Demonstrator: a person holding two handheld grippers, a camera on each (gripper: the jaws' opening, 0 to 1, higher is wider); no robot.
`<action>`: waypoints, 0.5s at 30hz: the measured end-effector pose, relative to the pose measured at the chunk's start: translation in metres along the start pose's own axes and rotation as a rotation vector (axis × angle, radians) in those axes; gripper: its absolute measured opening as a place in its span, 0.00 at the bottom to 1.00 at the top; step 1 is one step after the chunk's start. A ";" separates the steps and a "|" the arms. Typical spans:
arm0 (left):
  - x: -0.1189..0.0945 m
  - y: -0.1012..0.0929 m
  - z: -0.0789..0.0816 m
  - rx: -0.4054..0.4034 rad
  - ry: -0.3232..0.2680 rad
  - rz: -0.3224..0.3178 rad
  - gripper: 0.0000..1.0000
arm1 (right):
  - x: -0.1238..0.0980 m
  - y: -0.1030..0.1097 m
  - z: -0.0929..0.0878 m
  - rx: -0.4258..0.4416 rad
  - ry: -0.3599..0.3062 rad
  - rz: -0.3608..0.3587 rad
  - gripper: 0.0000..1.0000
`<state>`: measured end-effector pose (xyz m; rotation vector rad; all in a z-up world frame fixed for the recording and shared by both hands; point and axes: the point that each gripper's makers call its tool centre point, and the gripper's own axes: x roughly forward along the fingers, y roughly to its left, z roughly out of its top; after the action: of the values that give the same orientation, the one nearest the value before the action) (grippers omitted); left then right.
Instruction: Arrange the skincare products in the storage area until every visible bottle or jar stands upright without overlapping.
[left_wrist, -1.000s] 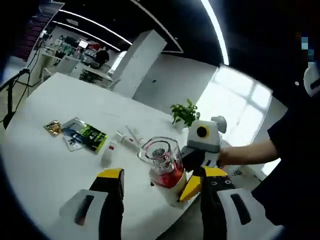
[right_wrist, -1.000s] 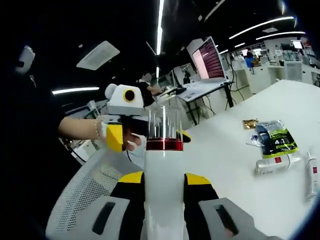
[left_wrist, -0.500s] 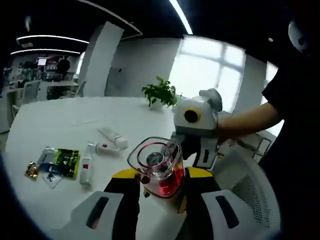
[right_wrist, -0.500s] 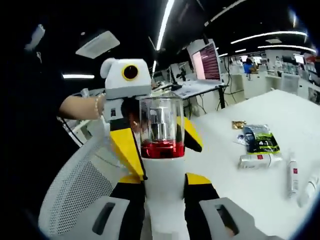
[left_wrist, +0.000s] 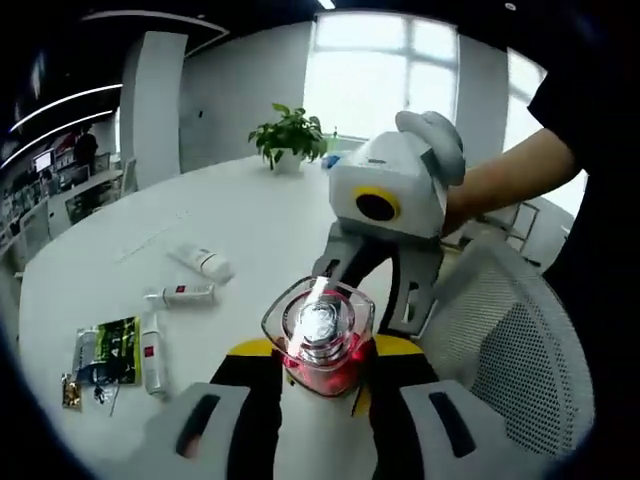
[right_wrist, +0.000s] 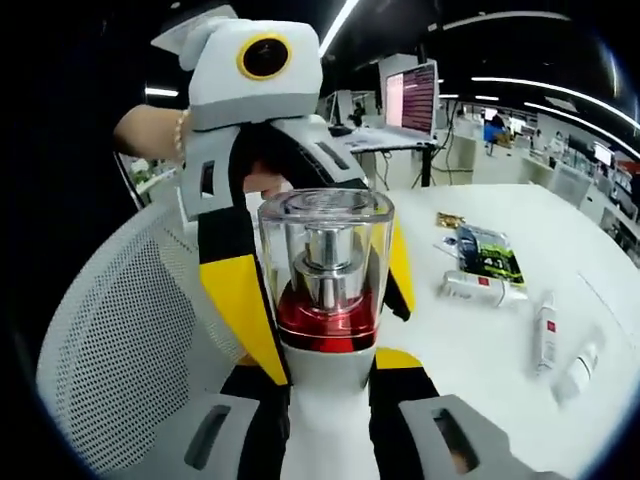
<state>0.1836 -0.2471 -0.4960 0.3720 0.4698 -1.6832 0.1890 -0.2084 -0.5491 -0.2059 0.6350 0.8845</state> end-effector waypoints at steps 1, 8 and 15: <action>0.002 -0.001 0.000 0.004 0.003 0.000 0.27 | 0.000 -0.001 -0.002 -0.004 0.000 0.002 0.22; 0.011 -0.003 0.004 0.012 -0.001 0.008 0.26 | -0.008 -0.010 -0.011 -0.008 -0.016 0.009 0.22; 0.022 -0.005 0.010 -0.012 -0.040 -0.006 0.26 | -0.015 -0.010 -0.017 -0.039 0.013 0.043 0.22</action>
<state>0.1750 -0.2700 -0.4975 0.3275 0.4512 -1.6894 0.1826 -0.2318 -0.5544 -0.2337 0.6361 0.9383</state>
